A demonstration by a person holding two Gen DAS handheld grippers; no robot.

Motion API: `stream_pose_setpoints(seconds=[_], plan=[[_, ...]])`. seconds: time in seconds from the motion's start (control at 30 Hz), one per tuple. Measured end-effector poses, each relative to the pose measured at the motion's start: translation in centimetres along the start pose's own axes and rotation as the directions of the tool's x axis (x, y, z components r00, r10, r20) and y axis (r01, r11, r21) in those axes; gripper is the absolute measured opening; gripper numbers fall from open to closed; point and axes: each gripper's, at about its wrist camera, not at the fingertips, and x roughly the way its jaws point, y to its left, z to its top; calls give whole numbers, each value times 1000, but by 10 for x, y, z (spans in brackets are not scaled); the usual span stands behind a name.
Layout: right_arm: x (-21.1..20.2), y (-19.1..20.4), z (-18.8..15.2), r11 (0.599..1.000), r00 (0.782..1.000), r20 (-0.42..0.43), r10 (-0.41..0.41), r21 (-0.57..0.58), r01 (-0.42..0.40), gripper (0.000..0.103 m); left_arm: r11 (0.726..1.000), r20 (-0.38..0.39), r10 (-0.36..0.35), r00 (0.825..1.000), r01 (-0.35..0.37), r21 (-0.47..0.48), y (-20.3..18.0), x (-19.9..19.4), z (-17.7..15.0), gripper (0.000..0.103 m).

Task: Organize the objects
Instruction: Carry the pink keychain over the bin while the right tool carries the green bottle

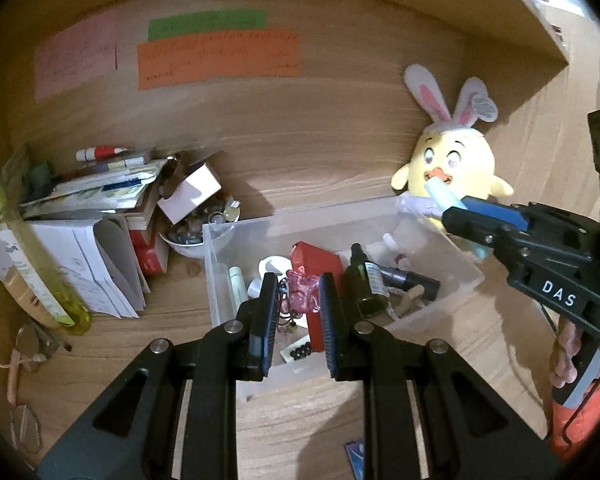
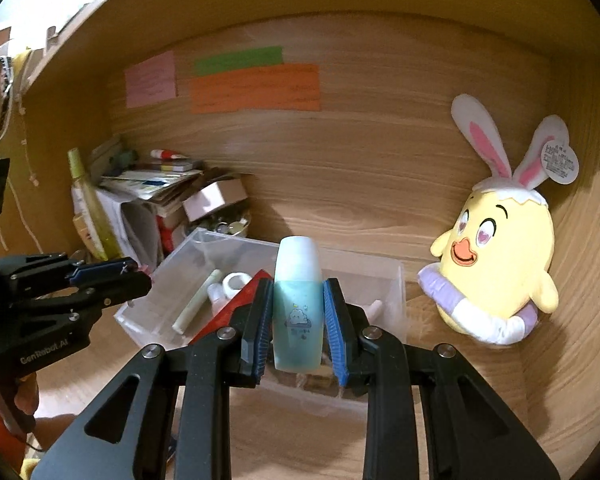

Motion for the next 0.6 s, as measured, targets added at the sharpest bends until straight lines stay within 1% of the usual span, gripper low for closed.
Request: stream_pose_setpoints(seconds=[0.07,0.2,0.6], plan=[[5,-3,0,1000,1000,-8,-5,7,5,23,1000,-16,-2,1000,2,-15,4,9,1,20],[20,-10,-1,1000,999,-39,-1,28,2,23,998,-50,-29,998,27,-52,13,23,2,20],[60,-17,-14,998,991,-129,-18,54,26,23,997,-100,-15,995,8,-74,16,52,-4,20]])
